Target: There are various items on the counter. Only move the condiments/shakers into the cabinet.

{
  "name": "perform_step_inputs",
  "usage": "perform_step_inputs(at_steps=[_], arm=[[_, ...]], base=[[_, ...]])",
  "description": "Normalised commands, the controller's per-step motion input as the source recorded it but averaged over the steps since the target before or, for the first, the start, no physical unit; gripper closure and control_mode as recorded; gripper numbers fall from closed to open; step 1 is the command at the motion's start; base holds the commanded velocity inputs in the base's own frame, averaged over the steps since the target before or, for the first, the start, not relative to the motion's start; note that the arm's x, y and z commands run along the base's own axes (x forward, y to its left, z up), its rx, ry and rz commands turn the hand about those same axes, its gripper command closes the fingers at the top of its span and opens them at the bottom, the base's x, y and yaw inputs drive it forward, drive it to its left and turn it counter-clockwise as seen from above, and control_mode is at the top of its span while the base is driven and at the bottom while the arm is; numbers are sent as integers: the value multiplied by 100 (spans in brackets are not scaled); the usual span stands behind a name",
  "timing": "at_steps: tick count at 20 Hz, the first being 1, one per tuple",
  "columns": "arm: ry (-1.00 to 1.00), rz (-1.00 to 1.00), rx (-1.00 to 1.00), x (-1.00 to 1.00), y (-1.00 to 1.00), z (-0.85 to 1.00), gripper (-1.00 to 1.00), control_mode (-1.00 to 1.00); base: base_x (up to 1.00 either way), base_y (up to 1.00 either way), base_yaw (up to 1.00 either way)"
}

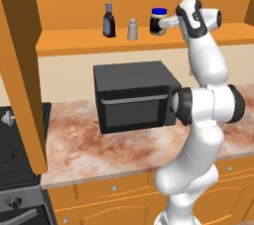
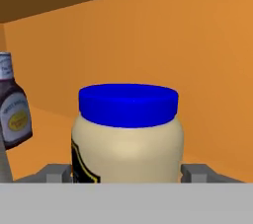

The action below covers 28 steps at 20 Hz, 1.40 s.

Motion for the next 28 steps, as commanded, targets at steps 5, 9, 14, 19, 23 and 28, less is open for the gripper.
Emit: perform_step_inputs(at_steps=[5,9,14,19,23,28], arm=[[-7,0,0,-42,-2,-5,-100,-100],[-18,0,0,-72,-22,3,-100,-100],[-19,0,-4,-95,-20,8,-100,-100],[-9,-1,-10,-100,0,19,-100,-100],[0,0,-16,-100,0,23,-100,-100],[0,0,-17,-100,0,14,-100,-100]], base=[[0,0,0],[0,0,0],[0,0,0],[0,0,0],[0,0,0],[0,0,0]])
